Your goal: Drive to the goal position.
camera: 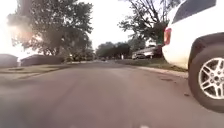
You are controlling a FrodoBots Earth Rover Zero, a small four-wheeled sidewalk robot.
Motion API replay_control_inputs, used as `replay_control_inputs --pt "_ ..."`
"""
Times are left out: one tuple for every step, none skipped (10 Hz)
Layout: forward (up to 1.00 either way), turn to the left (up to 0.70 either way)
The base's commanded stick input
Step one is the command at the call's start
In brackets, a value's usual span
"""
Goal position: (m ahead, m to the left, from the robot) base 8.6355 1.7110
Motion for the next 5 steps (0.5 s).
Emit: replay_control_inputs --pt "1.0 0.0" --pt "1.0 0.0" --pt "1.0 0.0" --pt "1.0 0.0" --pt "1.0 0.0"
